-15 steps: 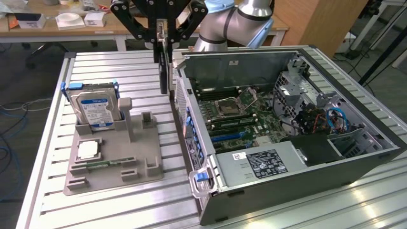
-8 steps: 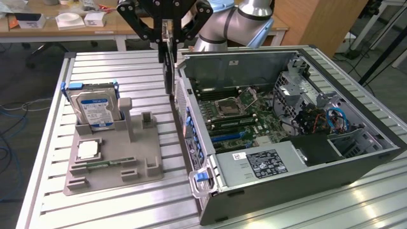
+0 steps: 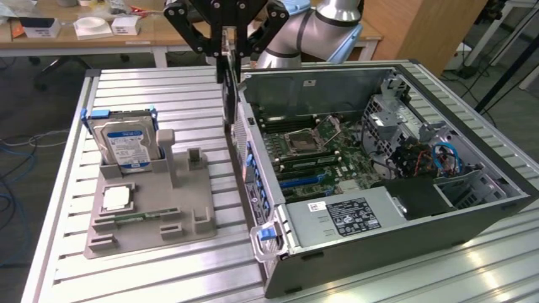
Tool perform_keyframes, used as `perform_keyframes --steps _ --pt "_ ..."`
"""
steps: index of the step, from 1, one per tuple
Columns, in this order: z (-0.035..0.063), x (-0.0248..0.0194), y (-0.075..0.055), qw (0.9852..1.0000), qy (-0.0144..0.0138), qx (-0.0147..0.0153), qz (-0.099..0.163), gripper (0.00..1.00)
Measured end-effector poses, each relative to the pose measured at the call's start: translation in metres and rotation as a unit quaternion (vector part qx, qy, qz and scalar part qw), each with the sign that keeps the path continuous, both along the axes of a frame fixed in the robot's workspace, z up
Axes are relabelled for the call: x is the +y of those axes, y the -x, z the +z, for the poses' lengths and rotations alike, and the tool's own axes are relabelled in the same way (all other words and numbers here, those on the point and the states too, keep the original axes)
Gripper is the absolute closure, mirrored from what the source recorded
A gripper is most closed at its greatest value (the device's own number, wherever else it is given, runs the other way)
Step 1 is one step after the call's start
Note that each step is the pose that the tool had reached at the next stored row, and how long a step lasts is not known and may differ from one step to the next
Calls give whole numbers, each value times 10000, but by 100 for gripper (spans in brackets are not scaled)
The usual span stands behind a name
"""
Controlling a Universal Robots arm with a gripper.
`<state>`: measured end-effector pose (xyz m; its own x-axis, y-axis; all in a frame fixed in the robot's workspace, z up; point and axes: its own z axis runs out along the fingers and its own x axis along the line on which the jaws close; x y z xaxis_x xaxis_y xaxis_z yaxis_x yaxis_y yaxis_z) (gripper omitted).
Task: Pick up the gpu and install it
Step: 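Pick up the gpu and move the gpu toward the slot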
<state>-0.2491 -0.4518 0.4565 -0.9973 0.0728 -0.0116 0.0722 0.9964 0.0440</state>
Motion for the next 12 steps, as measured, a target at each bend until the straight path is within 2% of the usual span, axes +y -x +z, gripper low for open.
perform_keyframes --steps 12 --pt "-10 0 -118 10000 0 0 4 74"
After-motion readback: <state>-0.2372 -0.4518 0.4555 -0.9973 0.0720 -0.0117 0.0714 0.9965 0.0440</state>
